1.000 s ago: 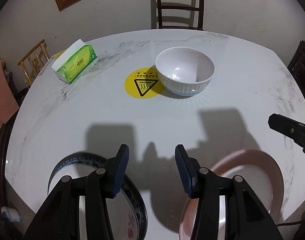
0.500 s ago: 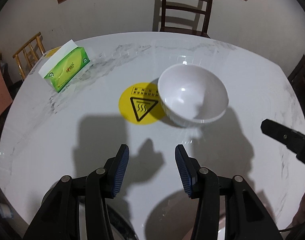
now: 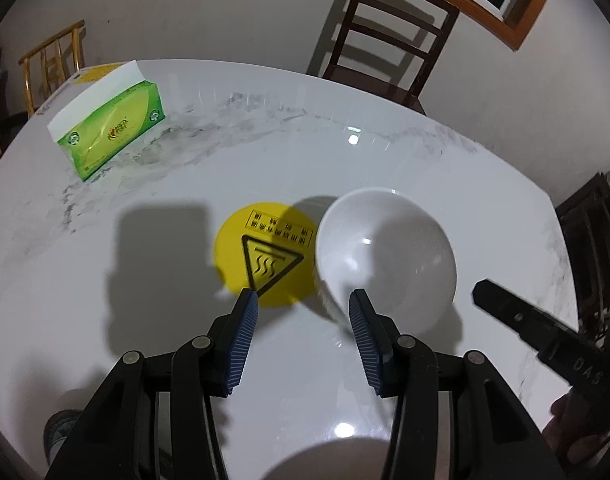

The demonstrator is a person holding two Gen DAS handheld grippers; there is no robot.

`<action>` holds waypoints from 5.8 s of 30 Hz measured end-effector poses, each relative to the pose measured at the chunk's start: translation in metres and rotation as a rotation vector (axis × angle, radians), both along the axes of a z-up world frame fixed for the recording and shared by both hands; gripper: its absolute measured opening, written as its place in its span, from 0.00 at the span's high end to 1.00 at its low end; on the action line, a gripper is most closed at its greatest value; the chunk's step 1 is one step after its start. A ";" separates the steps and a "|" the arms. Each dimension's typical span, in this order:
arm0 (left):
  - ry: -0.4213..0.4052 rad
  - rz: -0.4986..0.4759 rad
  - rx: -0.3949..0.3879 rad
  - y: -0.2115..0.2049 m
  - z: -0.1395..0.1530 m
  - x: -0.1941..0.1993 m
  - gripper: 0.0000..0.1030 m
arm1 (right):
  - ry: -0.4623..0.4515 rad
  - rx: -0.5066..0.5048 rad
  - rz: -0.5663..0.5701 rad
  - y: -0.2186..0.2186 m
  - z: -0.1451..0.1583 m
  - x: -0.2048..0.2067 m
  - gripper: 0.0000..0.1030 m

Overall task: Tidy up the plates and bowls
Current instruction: 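Move both tools to the other white bowl by the yellow sticker, then grasp the rim of the white bowl with both tools, then carry the white bowl over the pink bowl with both tools, then lower the white bowl into the pink bowl and open both tools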

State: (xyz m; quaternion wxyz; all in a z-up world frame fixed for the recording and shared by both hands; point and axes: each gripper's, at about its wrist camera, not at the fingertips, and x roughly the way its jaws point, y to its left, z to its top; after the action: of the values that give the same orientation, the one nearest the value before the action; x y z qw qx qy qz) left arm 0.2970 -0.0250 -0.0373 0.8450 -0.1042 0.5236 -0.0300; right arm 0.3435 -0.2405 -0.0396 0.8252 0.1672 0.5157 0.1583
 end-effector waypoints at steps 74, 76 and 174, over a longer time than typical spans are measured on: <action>0.009 -0.143 0.031 -0.036 0.064 -0.142 0.91 | 0.015 -0.072 0.064 0.002 0.060 -0.163 0.79; 0.010 -0.143 0.033 -0.036 0.064 -0.151 0.91 | 0.014 -0.078 0.066 0.003 0.060 -0.172 0.79; 0.008 -0.131 0.040 -0.024 0.036 -0.197 0.71 | 0.071 -0.042 0.011 -0.006 0.028 -0.227 0.70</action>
State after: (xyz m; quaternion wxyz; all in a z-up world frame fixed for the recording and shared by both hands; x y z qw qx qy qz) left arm 0.0997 -0.0491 -0.0012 0.8411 -0.0528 0.5331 -0.0744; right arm 0.1162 -0.2468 -0.0114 0.8088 0.1525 0.5490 0.1460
